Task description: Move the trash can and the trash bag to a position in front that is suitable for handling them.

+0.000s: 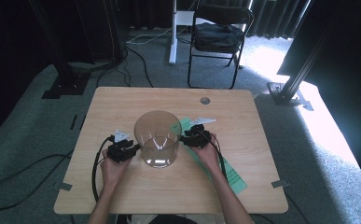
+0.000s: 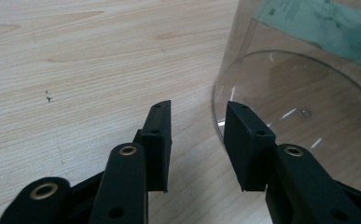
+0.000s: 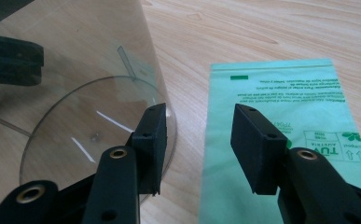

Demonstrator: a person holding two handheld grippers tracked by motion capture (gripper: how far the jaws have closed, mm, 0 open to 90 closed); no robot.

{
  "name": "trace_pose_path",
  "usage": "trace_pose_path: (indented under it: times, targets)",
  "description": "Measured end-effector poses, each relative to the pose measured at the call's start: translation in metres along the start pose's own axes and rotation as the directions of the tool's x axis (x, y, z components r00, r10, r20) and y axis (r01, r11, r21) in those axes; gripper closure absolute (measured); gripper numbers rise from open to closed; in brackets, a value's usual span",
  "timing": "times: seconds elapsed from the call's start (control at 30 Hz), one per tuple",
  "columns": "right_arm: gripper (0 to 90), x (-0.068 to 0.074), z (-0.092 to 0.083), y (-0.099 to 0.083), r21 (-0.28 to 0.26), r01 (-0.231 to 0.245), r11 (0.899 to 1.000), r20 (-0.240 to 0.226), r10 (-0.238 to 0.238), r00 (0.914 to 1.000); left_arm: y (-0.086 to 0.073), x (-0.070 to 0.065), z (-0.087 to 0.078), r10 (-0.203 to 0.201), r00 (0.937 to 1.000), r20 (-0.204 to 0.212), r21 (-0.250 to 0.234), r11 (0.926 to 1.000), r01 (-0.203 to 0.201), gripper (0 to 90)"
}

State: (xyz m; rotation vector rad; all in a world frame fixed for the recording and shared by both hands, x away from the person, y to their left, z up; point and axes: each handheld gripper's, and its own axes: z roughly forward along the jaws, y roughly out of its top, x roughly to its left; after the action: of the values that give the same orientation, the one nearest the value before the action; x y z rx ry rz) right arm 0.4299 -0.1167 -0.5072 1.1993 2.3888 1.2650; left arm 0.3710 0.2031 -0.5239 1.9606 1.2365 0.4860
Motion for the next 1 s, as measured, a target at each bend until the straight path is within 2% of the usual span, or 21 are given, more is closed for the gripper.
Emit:
trace_pose_path:
  times: [0.17, 0.2, 0.47, 0.67, 0.7, 0.73, 0.77, 0.8, 0.83, 0.9, 0.93, 1.0]
  targets:
    - [55.6, 0.002, -0.006, -0.006, 0.007, 0.007, 1.0, -0.021, -0.007, 0.9998, -0.003, -0.003, -0.004, 0.017, 0.9997, 0.019, 0.003, 0.9998, -0.017, 65.2]
    - [55.6, 0.004, -0.007, -0.007, 0.006, 0.012, 1.0, -0.021, -0.011, 0.9997, -0.005, -0.005, -0.006, 0.028, 0.9994, 0.022, 0.005, 0.9996, -0.028, 65.2]
    - [55.0, 0.011, -0.014, -0.017, 0.034, 0.037, 0.999, -0.019, -0.036, 0.9992, -0.01, -0.013, -0.012, 0.036, 0.9988, 0.032, 0.013, 0.9993, -0.036, 64.7]
    - [51.8, 0.014, -0.019, -0.024, 0.045, 0.062, 0.997, 0.0, -0.062, 0.9981, -0.013, -0.015, -0.014, 0.039, 0.9986, 0.035, 0.017, 0.9991, -0.039, 57.6]
    - [51.2, 0.018, -0.024, -0.03, 0.085, 0.097, 0.992, 0.053, -0.102, 0.9934, -0.015, -0.012, -0.013, 0.04, 0.9986, 0.035, 0.031, 0.9987, -0.041, 55.8]
    - [51.2, 0.019, -0.026, -0.032, 0.099, 0.111, 0.989, 0.075, -0.119, 0.9901, -0.015, -0.012, -0.012, 0.038, 0.9988, 0.031, 0.032, 0.9987, -0.039, 55.4]
    - [51.2, 0.019, -0.026, -0.032, 0.099, 0.111, 0.989, 0.075, -0.119, 0.9901, -0.015, -0.012, -0.012, 0.038, 0.9988, 0.031, 0.032, 0.9987, -0.039, 55.0]
    - [51.3, 0.019, -0.03, -0.036, 0.121, 0.125, 0.985, 0.108, -0.139, 0.9844, -0.015, -0.011, -0.011, 0.035, 0.9991, 0.025, 0.034, 0.9988, -0.036, 54.7]
    - [51.3, 0.019, -0.03, -0.036, 0.121, 0.125, 0.985, 0.108, -0.139, 0.9844, -0.015, -0.011, -0.011, 0.035, 0.9991, 0.025, 0.034, 0.9988, -0.036, 54.4]
    - [51.5, 0.016, -0.036, -0.039, 0.135, 0.131, 0.982, 0.161, -0.152, 0.9752, -0.015, -0.01, -0.011, 0.037, 0.9991, 0.019, 0.034, 0.9987, -0.037, 54.2]
    - [52.2, 0.01, -0.041, -0.042, 0.137, 0.111, 0.984, 0.186, -0.136, 0.9731, -0.016, -0.01, -0.01, 0.038, 0.9991, 0.018, 0.036, 0.9986, -0.039, 53.8]
    - [53.0, 0.006, -0.044, -0.043, 0.139, 0.094, 0.986, 0.2, -0.12, 0.9723, -0.016, -0.01, -0.01, 0.038, 0.9991, 0.017, 0.036, 0.9986, -0.039, 53.6]
